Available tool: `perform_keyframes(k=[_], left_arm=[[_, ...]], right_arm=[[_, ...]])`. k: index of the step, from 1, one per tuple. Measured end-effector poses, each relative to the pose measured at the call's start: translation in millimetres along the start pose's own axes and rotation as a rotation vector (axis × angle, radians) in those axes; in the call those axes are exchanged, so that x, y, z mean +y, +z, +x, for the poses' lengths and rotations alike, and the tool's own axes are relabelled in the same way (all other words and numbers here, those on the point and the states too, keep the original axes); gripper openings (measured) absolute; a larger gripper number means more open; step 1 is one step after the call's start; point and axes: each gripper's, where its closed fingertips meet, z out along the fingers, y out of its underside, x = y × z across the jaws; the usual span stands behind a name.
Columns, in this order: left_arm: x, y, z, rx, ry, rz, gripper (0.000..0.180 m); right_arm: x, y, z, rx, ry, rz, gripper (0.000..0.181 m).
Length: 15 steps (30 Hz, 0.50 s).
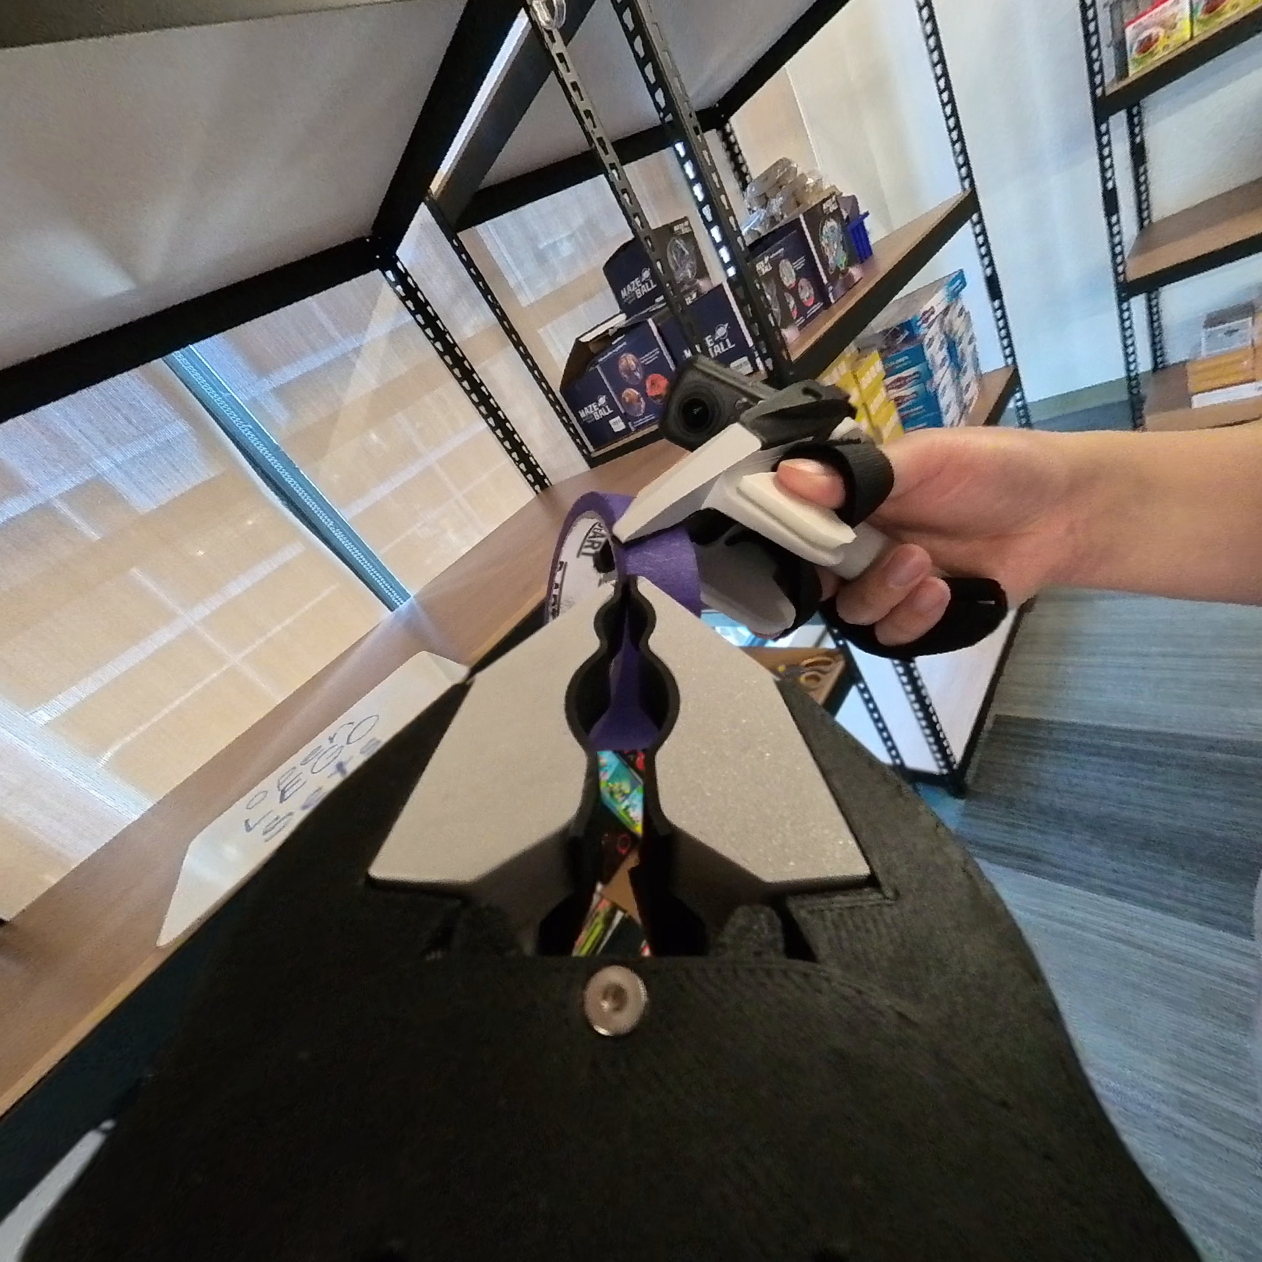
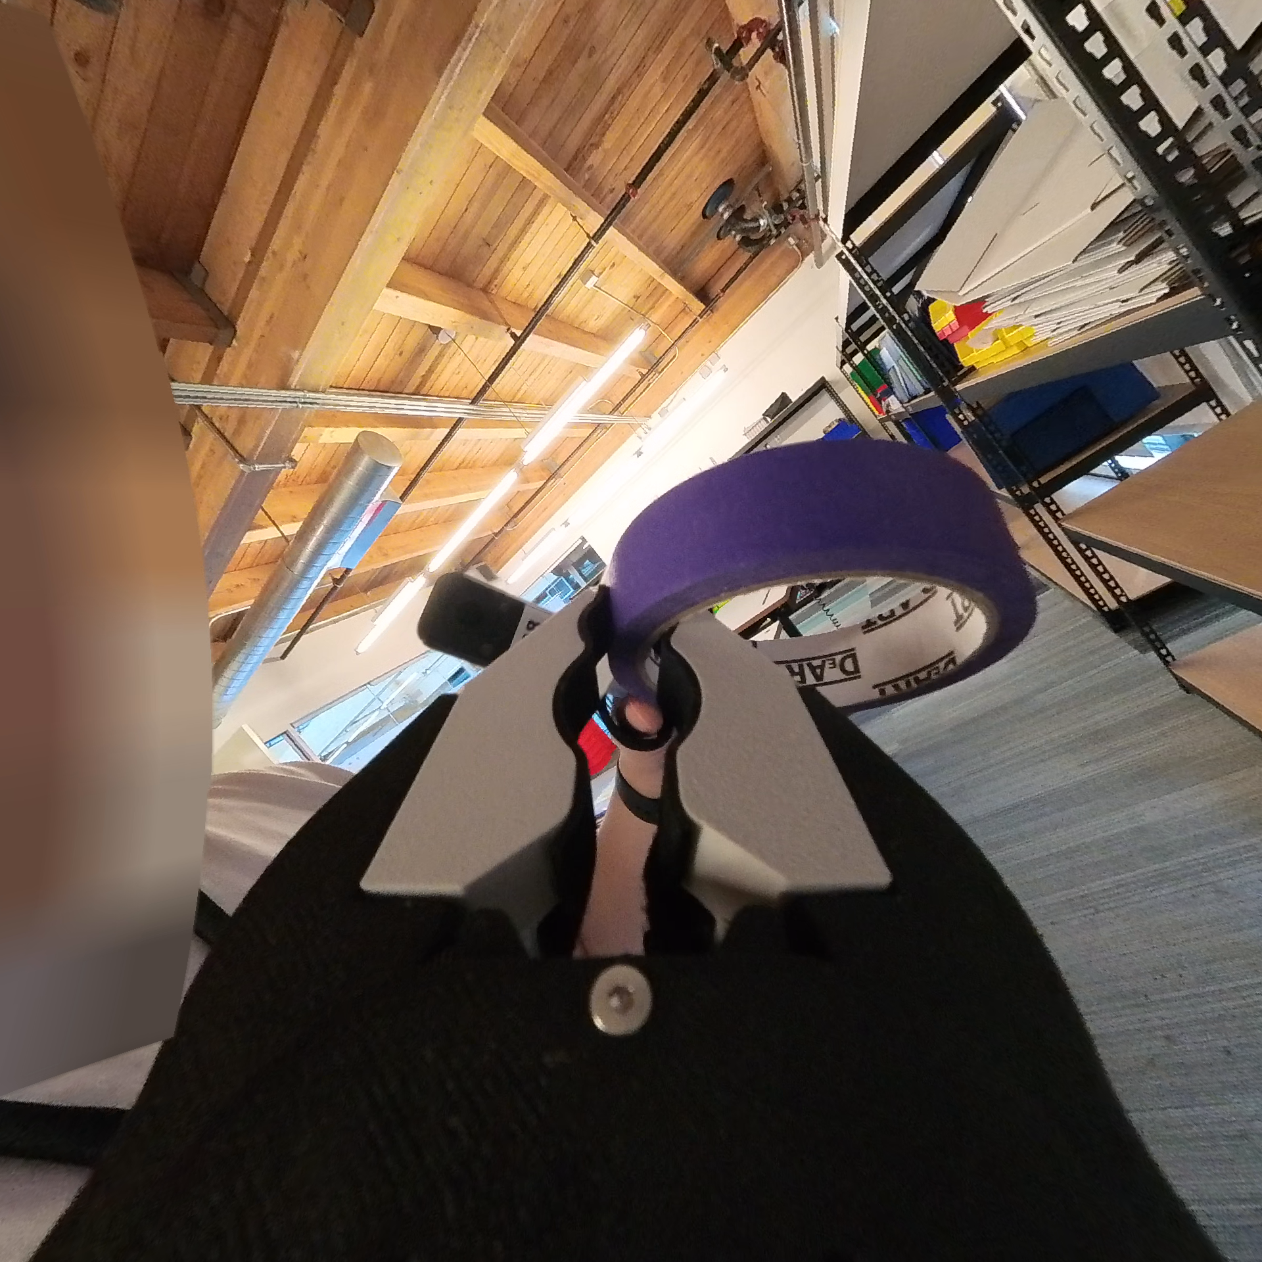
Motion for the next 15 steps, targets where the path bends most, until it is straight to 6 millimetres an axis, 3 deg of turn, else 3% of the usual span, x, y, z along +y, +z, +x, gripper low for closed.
perform_keyframes(k=[15], left_arm=[[-6.5, -4.6, 2.2, -0.024, 0.022, 0.028, 0.0]], right_arm=[[-1.1, 3.7, -4.6, -0.027, 0.029, 0.007, 0.008]])
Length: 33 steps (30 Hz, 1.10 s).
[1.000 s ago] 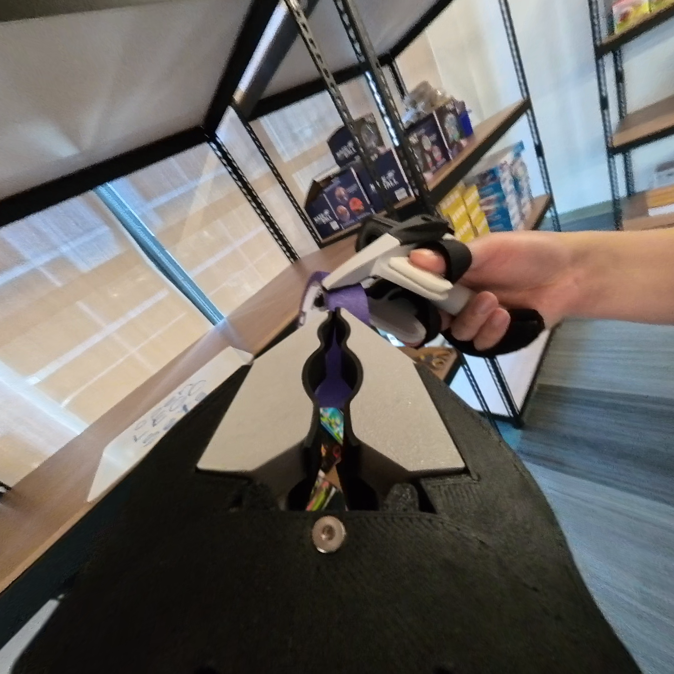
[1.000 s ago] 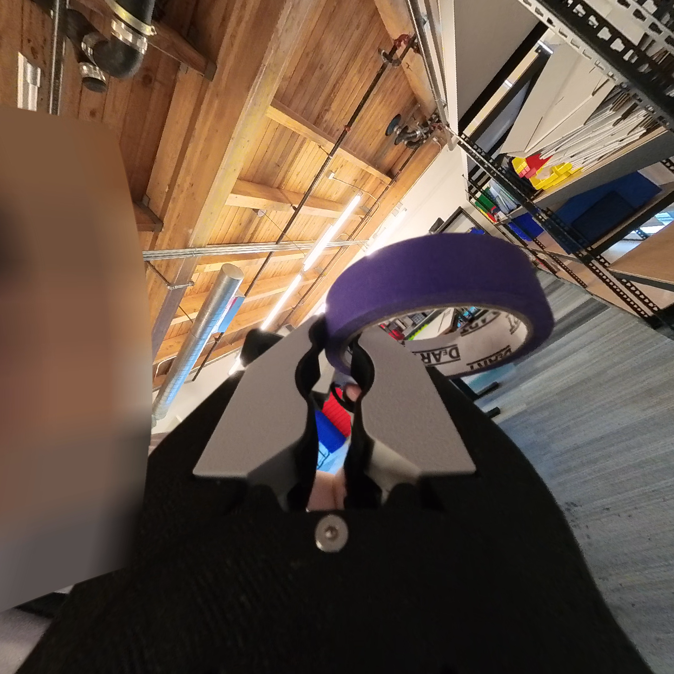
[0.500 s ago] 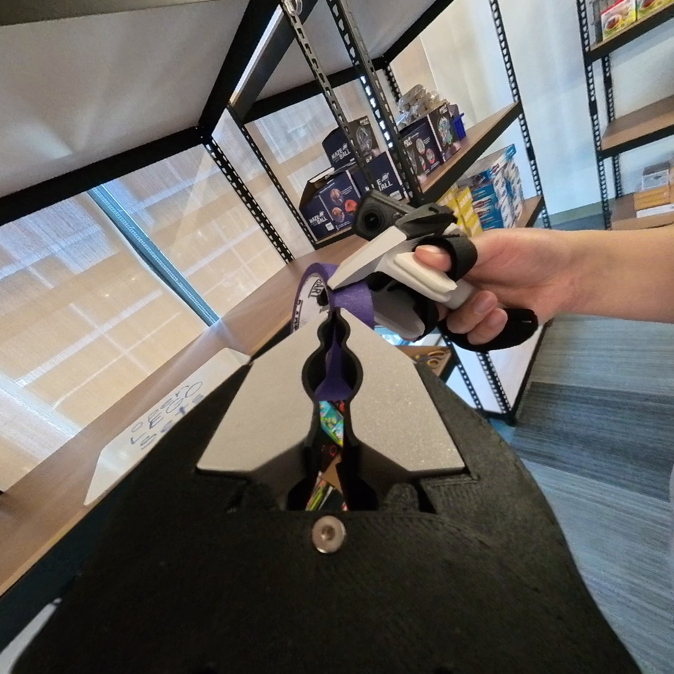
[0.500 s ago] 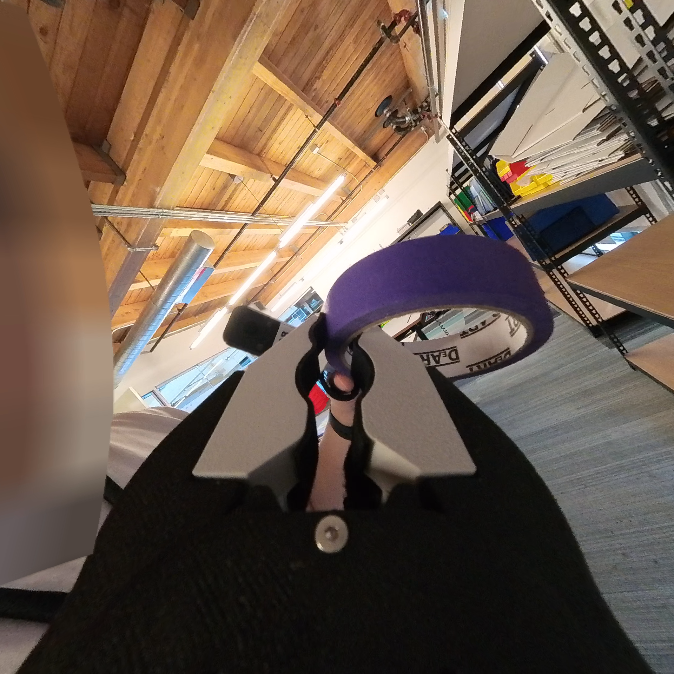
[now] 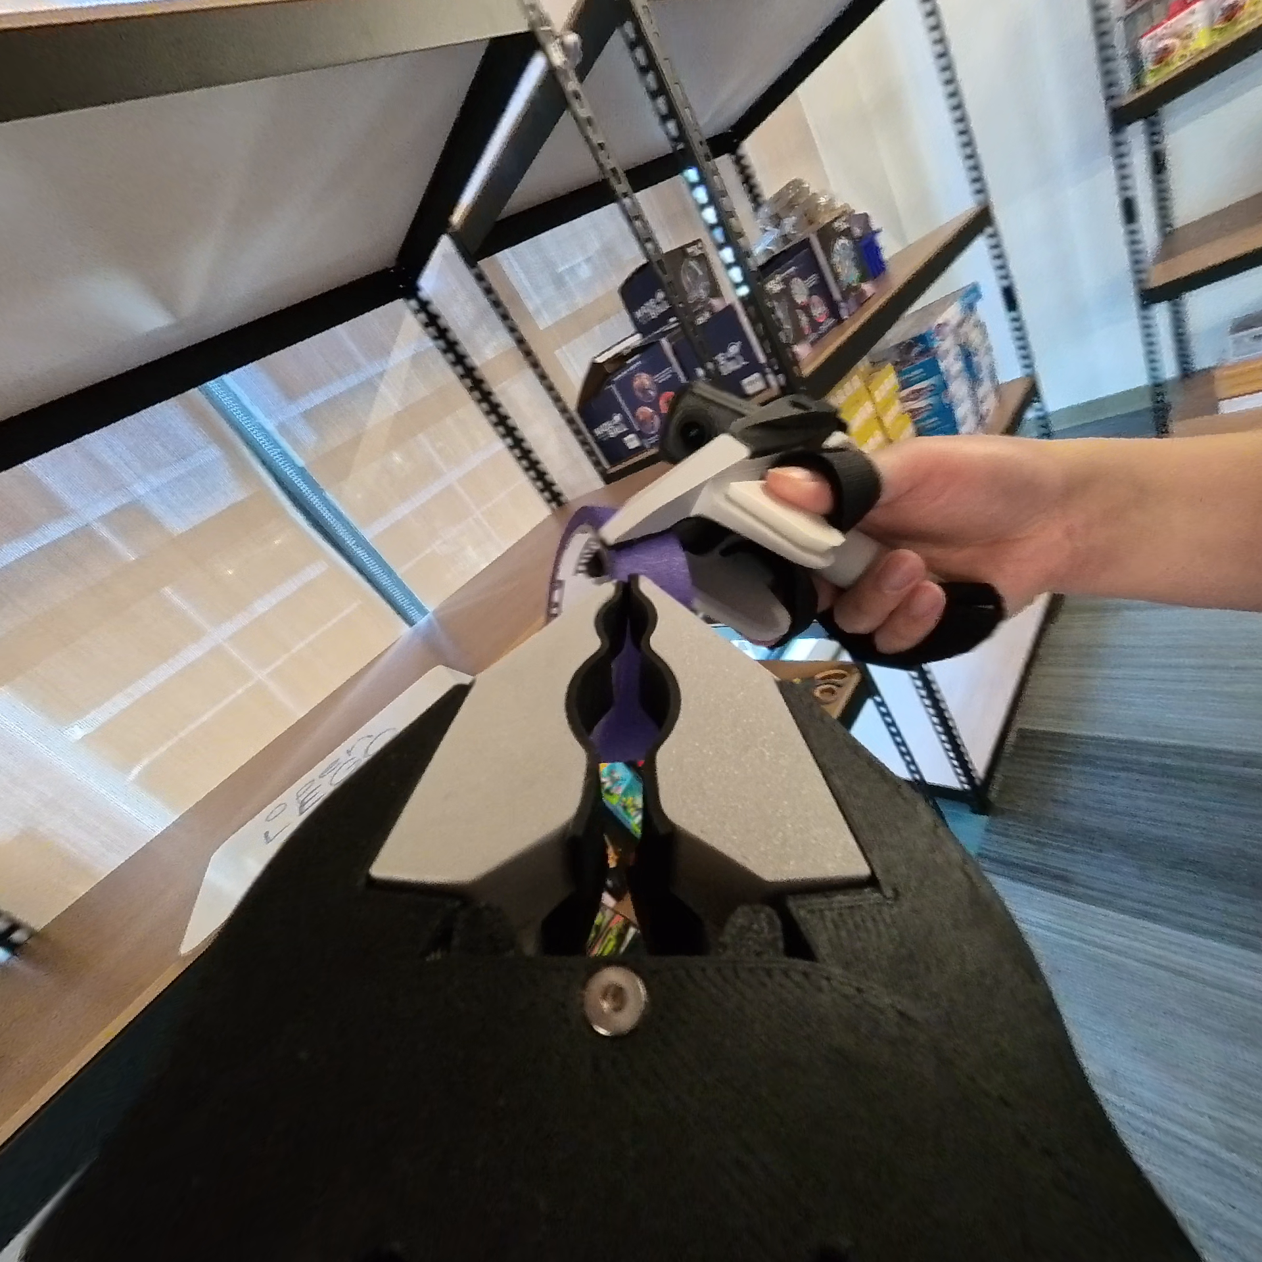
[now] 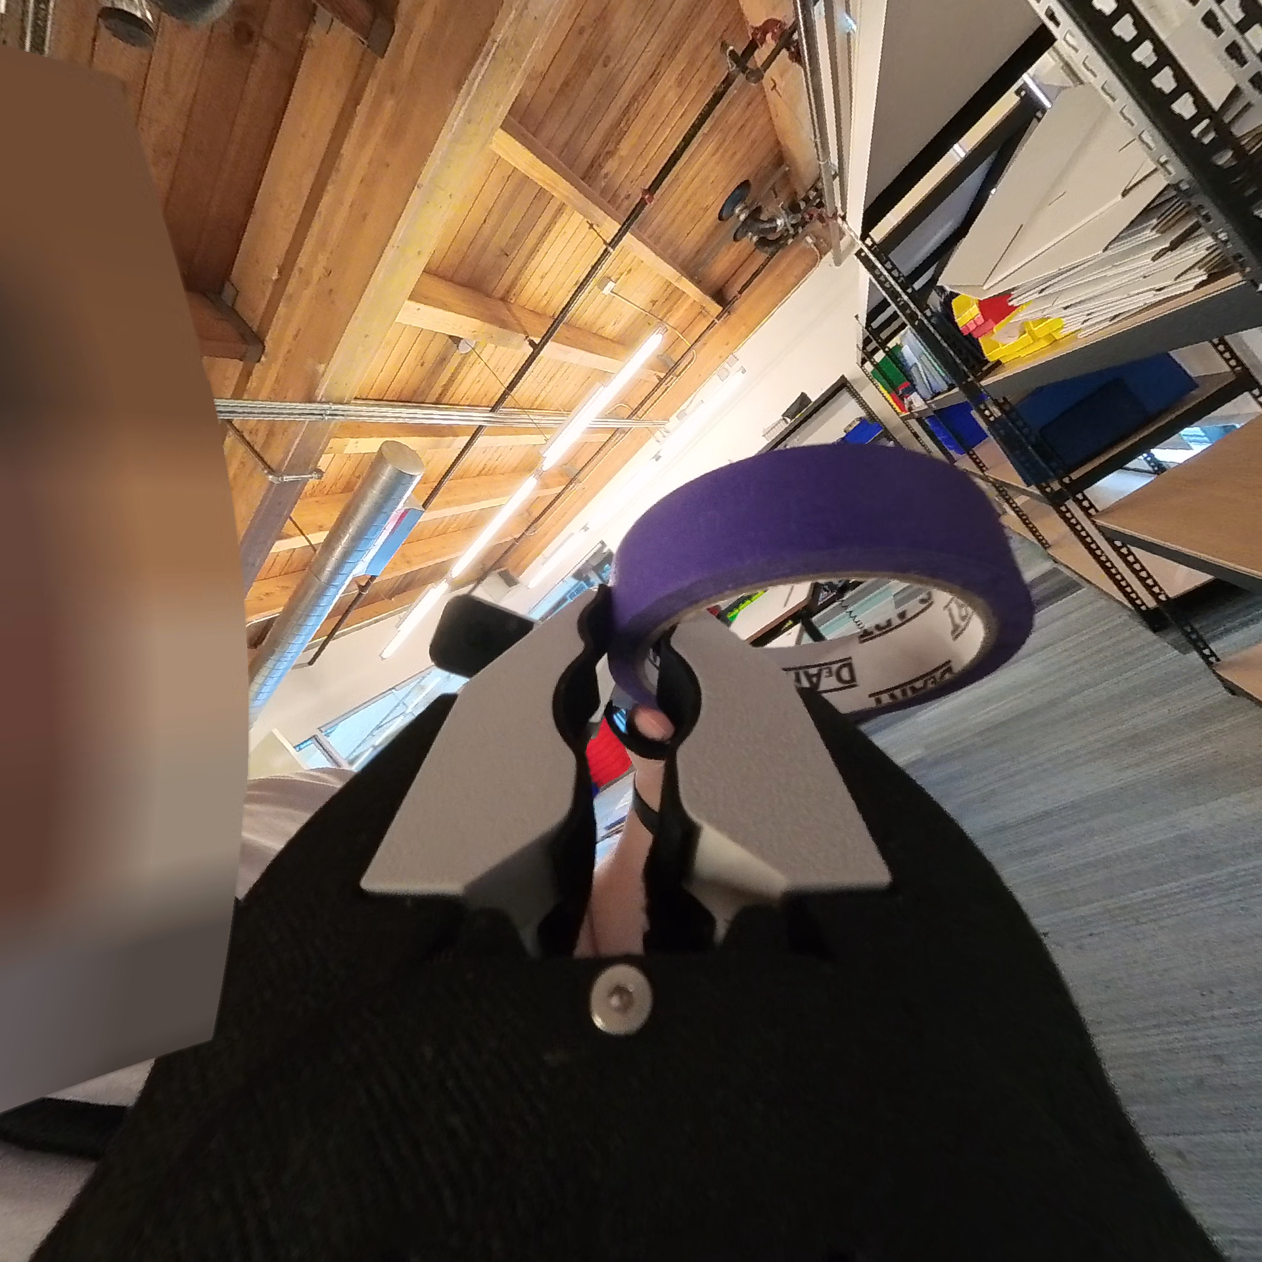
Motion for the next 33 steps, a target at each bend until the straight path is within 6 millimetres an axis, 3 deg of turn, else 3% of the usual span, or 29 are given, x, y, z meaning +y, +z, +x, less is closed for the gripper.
perform_keyframes(k=[4, 9, 12, 15, 18, 33], left_arm=[[-1.1, -0.3, 8.4, 0.005, 0.044, -0.009, 0.0], [-8.3, -5.2, -7.3, -0.074, 0.0, 0.044, 0.005], [-3.3, -3.3, -4.9, -0.035, -0.024, 0.011, 0.012], [0.0, -2.0, -1.7, -0.016, -0.004, -0.007, 0.0], [-0.2, -1.4, -1.0, -0.014, 0.005, -0.009, 0.0], [-5.4, 0.1, 0.1, -0.106, 0.235, -0.029, 0.0]], right_arm=[[-4.8, -2.6, 3.8, 0.01, 0.004, 0.023, 0.008], [-1.5, -0.2, 0.2, -0.003, 0.001, 0.005, 0.008], [0.8, 1.5, -1.6, -0.006, -0.006, -0.006, 0.008], [1.9, 1.9, -3.5, -0.008, -0.017, -0.014, 0.007], [2.5, 1.6, -4.6, 0.005, -0.046, -0.023, 0.007], [-0.3, 0.2, -7.9, -0.006, -0.028, -0.009, 0.007]])
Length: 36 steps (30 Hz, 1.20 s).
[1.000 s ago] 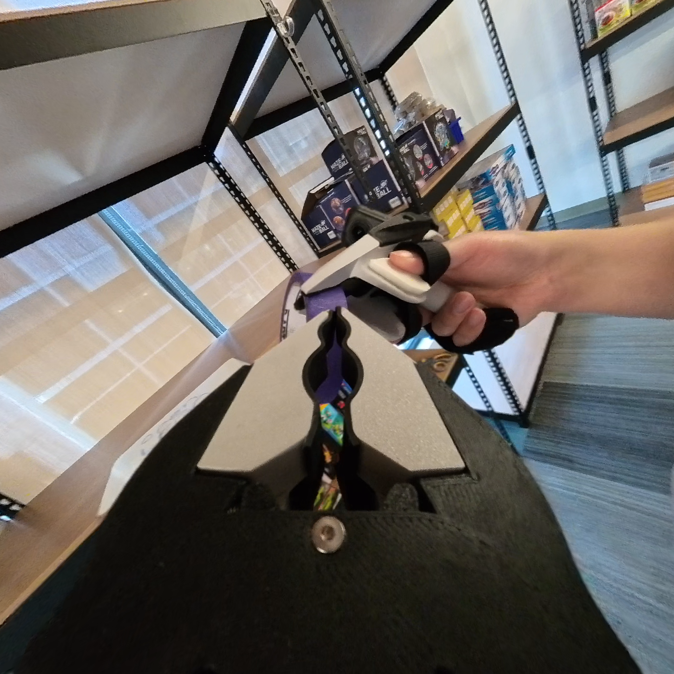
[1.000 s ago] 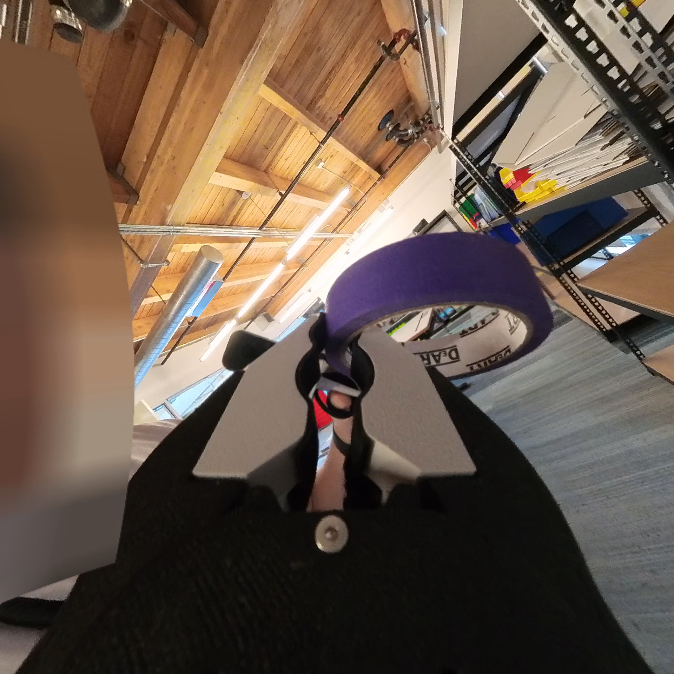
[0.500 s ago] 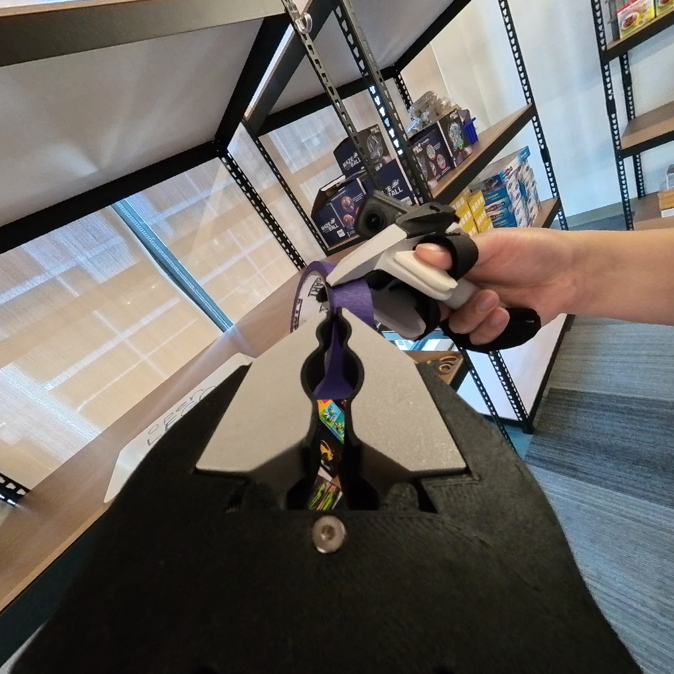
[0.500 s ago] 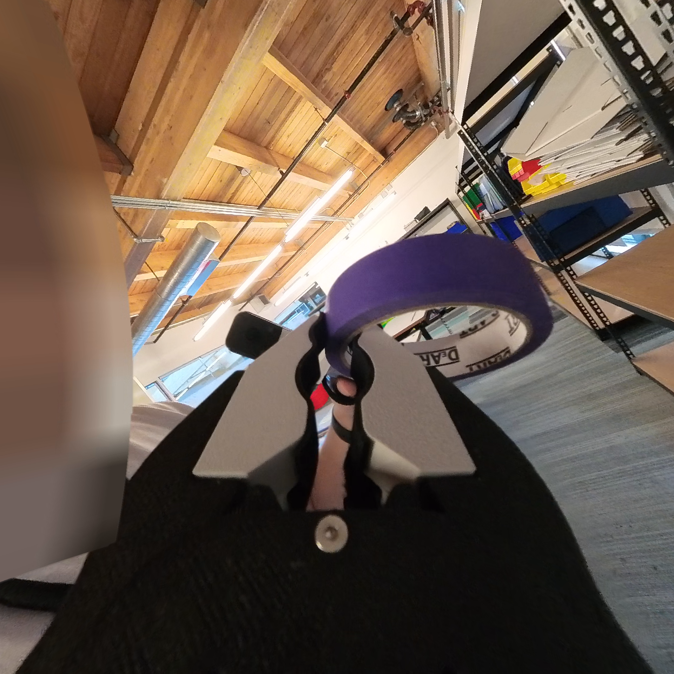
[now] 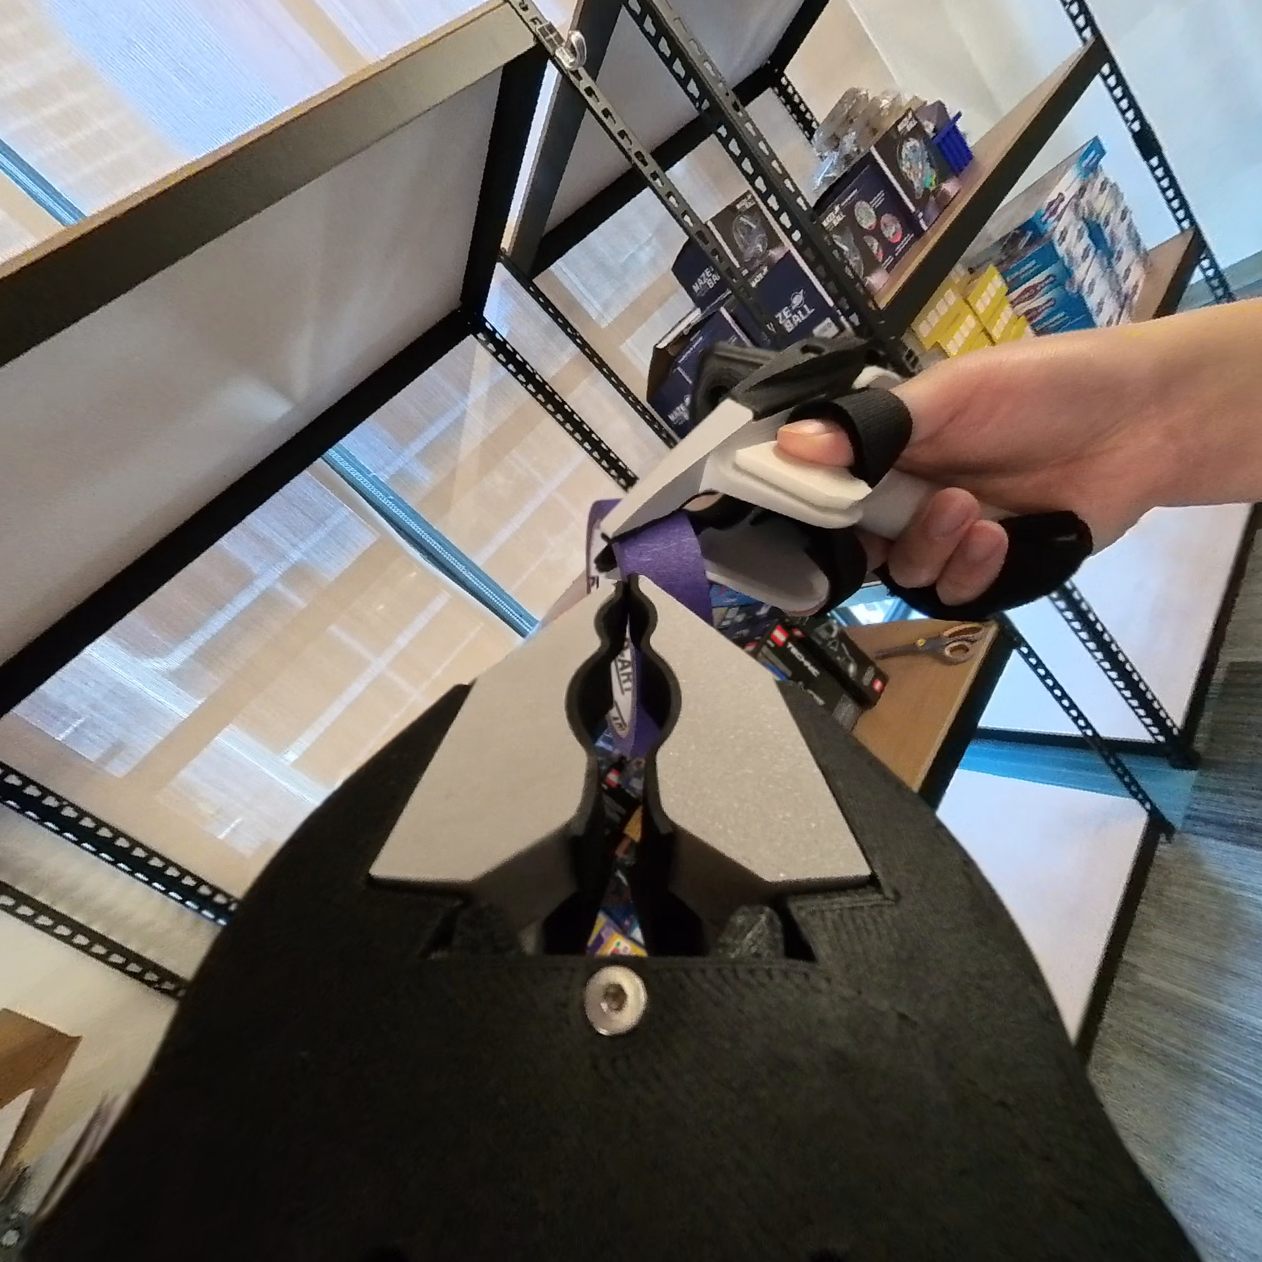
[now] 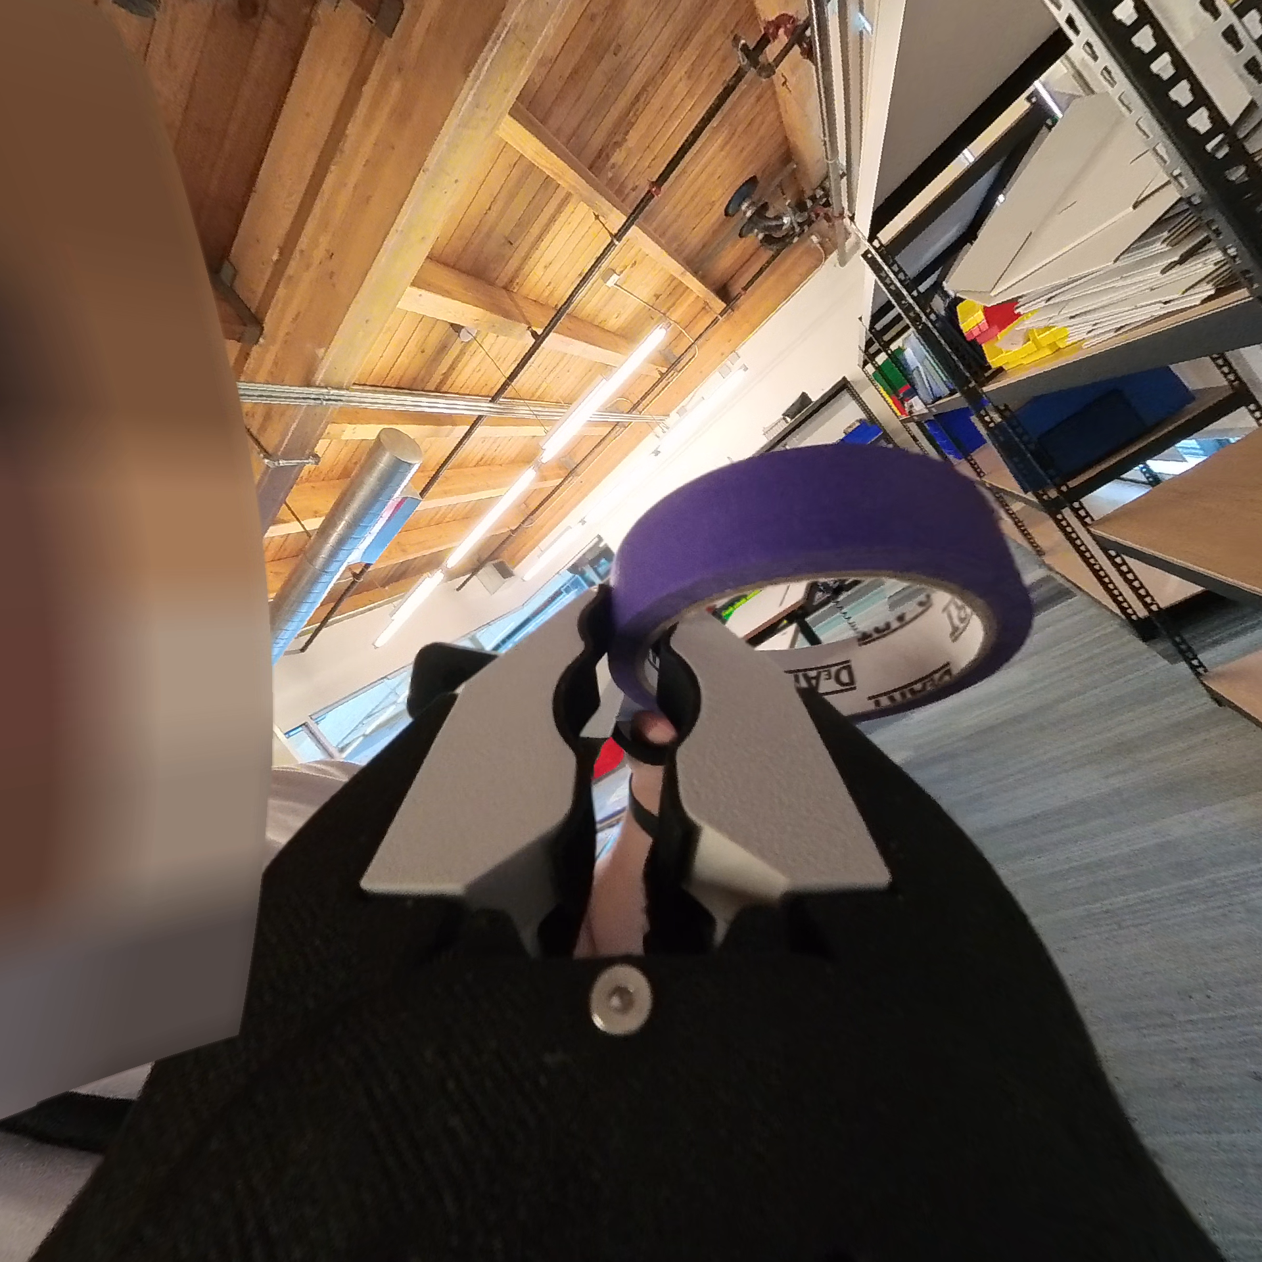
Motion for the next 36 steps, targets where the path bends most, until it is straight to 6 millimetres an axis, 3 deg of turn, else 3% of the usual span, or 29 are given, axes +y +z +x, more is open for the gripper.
perform_keyframes(k=[12, 18, 19, 23, 26, 36], left_arm=[[0.9, 0.3, 12.8, 0.003, 0.089, -0.034, 0.0], [-12.5, -6.2, -6.1, -0.107, 0.016, 0.052, 0.0], [-12.4, -6.0, -6.6, -0.099, -0.001, 0.052, 0.006], [-8.6, -3.2, -4.4, -0.06, -0.014, 0.028, 0.009], [-8.1, -1.3, 0.0, -0.03, -0.019, 0.022, 0.001], [-10.9, -4.0, 2.1, -0.064, 0.057, 0.037, 0.0]], right_arm=[[-8.5, -3.5, 0.4, -0.014, 0.035, 0.033, 0.007], [-4.7, -1.6, -3.3, -0.015, 0.018, 0.016, 0.007], [-4.3, -1.4, -3.8, -0.014, 0.015, 0.014, 0.007], [-1.3, 1.0, -7.1, -0.005, -0.017, -0.007, 0.007], [-0.3, 2.8, -9.7, -0.005, -0.026, -0.014, 0.007], [0.0, 2.4, -9.7, -0.005, 0.002, -0.002, 0.007]])
